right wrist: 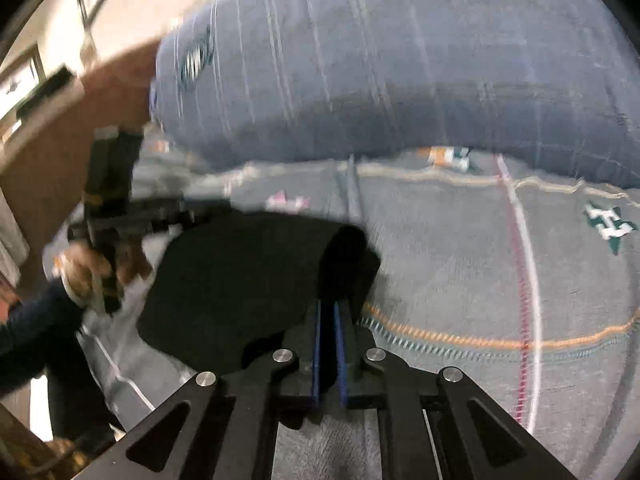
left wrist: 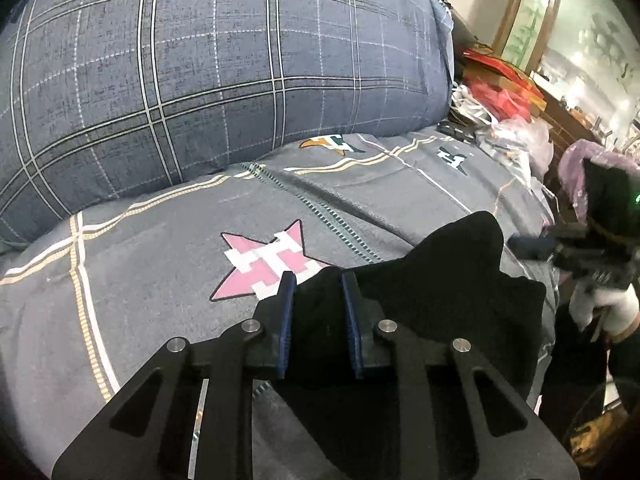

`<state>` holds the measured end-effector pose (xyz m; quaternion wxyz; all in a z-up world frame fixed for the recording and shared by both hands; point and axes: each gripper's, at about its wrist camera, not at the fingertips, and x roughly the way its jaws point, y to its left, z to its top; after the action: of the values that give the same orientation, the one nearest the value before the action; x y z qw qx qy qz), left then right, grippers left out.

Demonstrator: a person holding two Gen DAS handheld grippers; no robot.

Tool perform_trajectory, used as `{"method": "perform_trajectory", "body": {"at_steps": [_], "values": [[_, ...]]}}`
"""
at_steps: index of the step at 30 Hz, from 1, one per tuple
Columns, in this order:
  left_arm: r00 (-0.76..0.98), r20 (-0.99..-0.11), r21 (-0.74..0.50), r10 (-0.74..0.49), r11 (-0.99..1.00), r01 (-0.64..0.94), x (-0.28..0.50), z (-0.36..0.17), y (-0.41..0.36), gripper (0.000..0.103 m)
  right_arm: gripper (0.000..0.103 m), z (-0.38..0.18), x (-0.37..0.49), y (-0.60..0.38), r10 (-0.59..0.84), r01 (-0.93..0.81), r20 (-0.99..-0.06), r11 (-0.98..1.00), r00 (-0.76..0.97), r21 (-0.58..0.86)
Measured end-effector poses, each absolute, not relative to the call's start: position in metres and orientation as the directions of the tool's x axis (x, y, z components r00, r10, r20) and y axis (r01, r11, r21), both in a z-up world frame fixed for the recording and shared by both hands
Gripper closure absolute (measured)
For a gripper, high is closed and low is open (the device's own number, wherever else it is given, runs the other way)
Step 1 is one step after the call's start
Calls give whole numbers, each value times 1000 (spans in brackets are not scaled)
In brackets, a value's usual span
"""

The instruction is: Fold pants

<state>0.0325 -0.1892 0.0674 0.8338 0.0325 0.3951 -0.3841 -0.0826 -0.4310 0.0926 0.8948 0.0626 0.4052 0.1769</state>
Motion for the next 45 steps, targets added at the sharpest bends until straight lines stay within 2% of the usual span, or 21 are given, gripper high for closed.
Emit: {"method": "perform_trajectory", "body": {"at_steps": [1, 2, 3, 4, 5, 8, 10, 14, 18, 21, 22, 25, 29, 33, 38, 40, 41, 42, 44, 45], "values": [[390, -685, -257, -615, 705, 661, 33, 67, -189, 82, 95, 99, -84, -434, 378, -266, -679, 926, 629, 268], [387, -685, -268, -617, 707, 654, 34, 67, -188, 82, 87, 106, -85, -437, 399, -274, -650, 917, 647, 290], [382, -684, -280, -621, 707, 649, 36, 66, -187, 82, 69, 111, -85, -437, 417, -280, -630, 909, 655, 310], [380, -683, -289, -624, 709, 643, 37, 66, -186, 82, 59, 114, -84, -437, 432, -283, -616, 901, 659, 328], [382, -683, -289, -623, 710, 643, 37, 65, -187, 82, 53, 117, -82, -435, 441, -289, -609, 896, 660, 336], [388, -683, -281, -619, 713, 642, 35, 66, -188, 82, 54, 113, -67, -411, 394, -305, -671, 918, 628, 253], [391, -685, -275, -615, 715, 643, 34, 67, -188, 82, 66, 102, -54, -402, 346, -293, -715, 934, 608, 204], [392, -692, -260, -606, 716, 648, 34, 66, -188, 82, 94, 86, -41, -404, 389, -279, -718, 920, 577, 274], [383, -673, -289, -633, 701, 652, 34, 70, -187, 81, 96, 102, -56, -399, 378, -330, -704, 920, 602, 211], [396, -673, -291, -625, 715, 635, 36, 66, -189, 81, 100, 107, -61, -393, 251, -326, -744, 944, 619, 47], [395, -674, -299, -624, 720, 627, 38, 63, -189, 81, 100, 103, -60, -394, 221, -318, -758, 948, 613, 20], [394, -676, -320, -623, 730, 604, 41, 60, -189, 81, 100, 80, -54, -403, 231, -298, -789, 953, 569, 63], [413, -688, -303, -597, 753, 583, 42, 57, -191, 81, 100, 76, -56, -419, 301, -272, -766, 947, 569, 170], [446, -690, -307, -570, 789, 533, 41, 62, -187, 75, 99, 84, -61, -423, 295, -254, -749, 951, 594, 173], [502, -692, -232, -518, 819, 525, 22, 80, -183, 75, 95, 104, -85, -438, 372, -233, -691, 928, 619, 292], [516, -688, -218, -511, 823, 524, 13, 86, -181, 75, 91, 109, -93, -437, 403, -257, -681, 915, 612, 311], [522, -683, -219, -511, 825, 521, 9, 89, -180, 75, 85, 110, -98, -434, 412, -268, -681, 911, 605, 313], [525, -677, -224, -515, 824, 520, 5, 92, -178, 75, 75, 110, -102, -431, 419, -277, -685, 908, 596, 314], [526, -668, -244, -527, 822, 514, -4, 97, -175, 75, 65, 109, -105, -426, 424, -283, -691, 906, 586, 315], [527, -666, -249, -528, 823, 511, -8, 98, -175, 75, 65, 108, -106, -424, 432, -287, -688, 902, 584, 323]]}}
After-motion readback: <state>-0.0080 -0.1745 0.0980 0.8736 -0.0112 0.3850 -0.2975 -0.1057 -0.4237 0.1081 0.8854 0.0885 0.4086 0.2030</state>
